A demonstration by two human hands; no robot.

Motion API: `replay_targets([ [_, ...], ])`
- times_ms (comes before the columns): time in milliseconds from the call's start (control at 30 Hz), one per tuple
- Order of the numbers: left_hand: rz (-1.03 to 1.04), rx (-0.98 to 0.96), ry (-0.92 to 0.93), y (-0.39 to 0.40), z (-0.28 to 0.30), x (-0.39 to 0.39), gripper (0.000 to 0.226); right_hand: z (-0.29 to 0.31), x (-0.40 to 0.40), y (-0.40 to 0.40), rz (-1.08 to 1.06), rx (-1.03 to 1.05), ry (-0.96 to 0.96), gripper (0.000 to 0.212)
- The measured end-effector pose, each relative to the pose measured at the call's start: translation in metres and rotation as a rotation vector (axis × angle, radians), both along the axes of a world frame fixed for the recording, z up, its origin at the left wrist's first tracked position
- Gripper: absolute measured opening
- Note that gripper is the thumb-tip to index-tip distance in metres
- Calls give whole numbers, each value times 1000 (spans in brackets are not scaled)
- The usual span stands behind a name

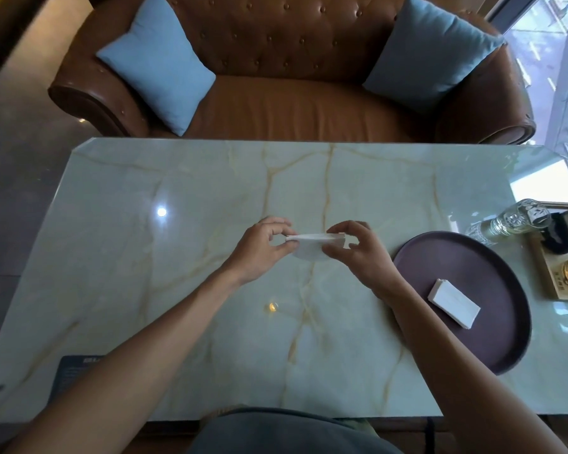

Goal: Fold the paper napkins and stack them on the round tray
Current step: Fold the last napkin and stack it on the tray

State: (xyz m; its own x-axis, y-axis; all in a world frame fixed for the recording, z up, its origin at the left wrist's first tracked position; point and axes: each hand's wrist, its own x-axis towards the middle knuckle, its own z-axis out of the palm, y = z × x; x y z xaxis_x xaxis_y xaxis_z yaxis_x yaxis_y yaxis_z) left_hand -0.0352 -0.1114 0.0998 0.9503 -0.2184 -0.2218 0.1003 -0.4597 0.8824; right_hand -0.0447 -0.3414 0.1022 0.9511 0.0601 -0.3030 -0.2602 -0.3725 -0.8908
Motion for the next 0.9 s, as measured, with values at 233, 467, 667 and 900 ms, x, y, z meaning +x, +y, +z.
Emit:
replay_targets([
  [233, 24, -272, 194, 2, -2, -4, 12, 1, 3, 4, 121, 16, 54, 7],
  [467, 108, -373, 273, -4, -8, -9, 23, 1, -1, 10, 83, 115, 114, 19],
  [667, 134, -352, 280, -8, -9, -8, 23, 5, 0, 14, 96, 59, 123, 23],
  [900, 72, -315, 261, -12, -7, -9, 20, 12, 4, 16, 136, -14, 112, 18],
])
